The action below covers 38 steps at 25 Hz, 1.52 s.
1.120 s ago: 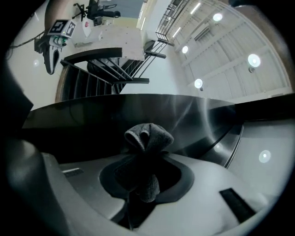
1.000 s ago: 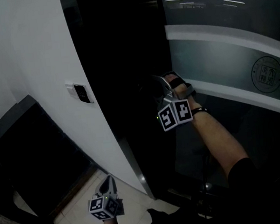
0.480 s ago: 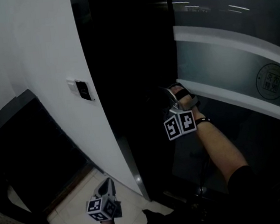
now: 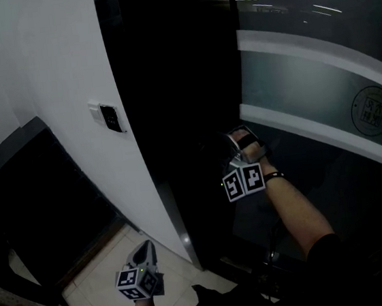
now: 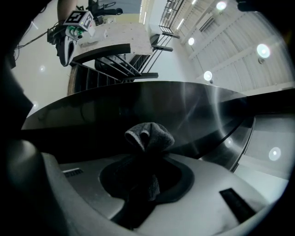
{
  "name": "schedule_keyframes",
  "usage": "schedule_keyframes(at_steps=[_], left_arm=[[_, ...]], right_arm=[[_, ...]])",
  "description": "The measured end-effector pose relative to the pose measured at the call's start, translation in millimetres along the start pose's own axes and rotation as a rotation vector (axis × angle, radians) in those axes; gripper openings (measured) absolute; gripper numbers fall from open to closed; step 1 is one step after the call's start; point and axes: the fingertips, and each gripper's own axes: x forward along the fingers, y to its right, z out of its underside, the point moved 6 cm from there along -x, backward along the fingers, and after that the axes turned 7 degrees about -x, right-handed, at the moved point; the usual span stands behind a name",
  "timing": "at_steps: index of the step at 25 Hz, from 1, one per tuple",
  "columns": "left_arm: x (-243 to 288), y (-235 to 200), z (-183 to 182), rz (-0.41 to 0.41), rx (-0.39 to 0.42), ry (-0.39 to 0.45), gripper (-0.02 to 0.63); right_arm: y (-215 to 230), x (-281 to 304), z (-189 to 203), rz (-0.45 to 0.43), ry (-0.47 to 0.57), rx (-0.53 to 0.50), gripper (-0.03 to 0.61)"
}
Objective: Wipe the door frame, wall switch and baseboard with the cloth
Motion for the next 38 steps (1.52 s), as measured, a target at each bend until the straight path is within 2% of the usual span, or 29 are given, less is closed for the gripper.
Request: schedule_keyframes(at_steps=[13, 18, 25, 38], left_arm=[[-3.0, -0.1, 16.4, -0.031, -0.006, -0.041, -0.008], [-4.5, 1.0, 23.5, -0.028, -0.013, -0.067, -0.008], [-0.9, -8.9, 32.5, -0.058, -0.024, -0.093, -0.008], [12.1, -15.1, 25.5, -0.102, -0.015, 0.0, -0.008]], right_arm=[[-49.8, -9.9, 4.0, -0.033, -0.007, 0.035, 0.086], [-75.8, -14.2, 4.6, -0.066, -0.014, 0.076, 0.086], [-99.9, -19.0, 6.8, -0.103, -0.009, 0.081, 0.086], [-144.3, -27.3, 9.0, -0.151, -0.019, 0.156, 0.086]])
